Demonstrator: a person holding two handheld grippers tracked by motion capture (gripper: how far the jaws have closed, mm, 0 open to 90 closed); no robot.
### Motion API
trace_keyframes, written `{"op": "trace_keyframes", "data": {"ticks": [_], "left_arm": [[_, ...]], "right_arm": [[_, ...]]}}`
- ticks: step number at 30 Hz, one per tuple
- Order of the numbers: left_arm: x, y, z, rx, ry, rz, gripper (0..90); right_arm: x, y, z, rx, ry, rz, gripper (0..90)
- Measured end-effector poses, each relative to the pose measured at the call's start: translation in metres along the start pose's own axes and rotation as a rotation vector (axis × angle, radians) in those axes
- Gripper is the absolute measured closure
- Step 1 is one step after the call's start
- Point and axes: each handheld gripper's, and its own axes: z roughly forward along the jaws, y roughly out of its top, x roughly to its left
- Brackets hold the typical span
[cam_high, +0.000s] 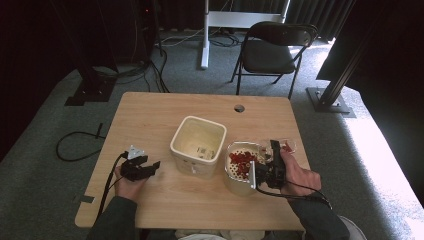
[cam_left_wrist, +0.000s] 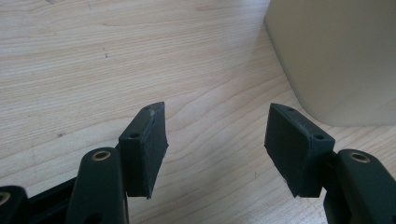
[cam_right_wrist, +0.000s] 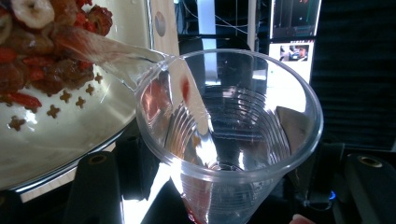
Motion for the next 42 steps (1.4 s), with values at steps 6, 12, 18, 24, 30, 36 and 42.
{"op": "trace_keyframes", "data": {"ticks": [6, 12, 18, 24, 30, 36, 42], "left_arm": [[0.0, 0.0, 0.0, 0.001, 0.0, -0.001, 39.4], [0.001, 0.0, -0.001, -0.002, 0.0, -0.001, 39.4], [-0.001, 0.0, 0.0, 0.0, 0.0, 0.001, 39.4], [0.0, 0.0, 0.001, 0.004, 0.002, -0.004, 39.4], [0.0, 0.0, 0.0, 0.001, 0.002, -0.003, 39.4], [-0.001, 0.0, 0.0, 0.002, 0.001, -0.001, 39.4], [0.0, 0.0, 0.001, 0.006, 0.002, -0.003, 39.4]], "right_arm": [[0.005, 0.002, 0.0, 0.013, -0.026, -0.068, 34.7], [0.004, -0.003, 0.001, 0.029, -0.043, -0.092, 34.8], [0.005, 0.002, -0.006, -0.027, -0.037, -0.092, 34.9], [0.002, 0.001, -0.004, -0.013, -0.05, -0.086, 34.9], [0.002, -0.003, 0.004, 0.043, -0.054, -0.106, 34.9], [0.002, -0.001, 0.002, 0.018, -0.048, -0.119, 34.8], [0.004, 0.004, -0.002, -0.006, -0.053, -0.145, 34.8]]}}
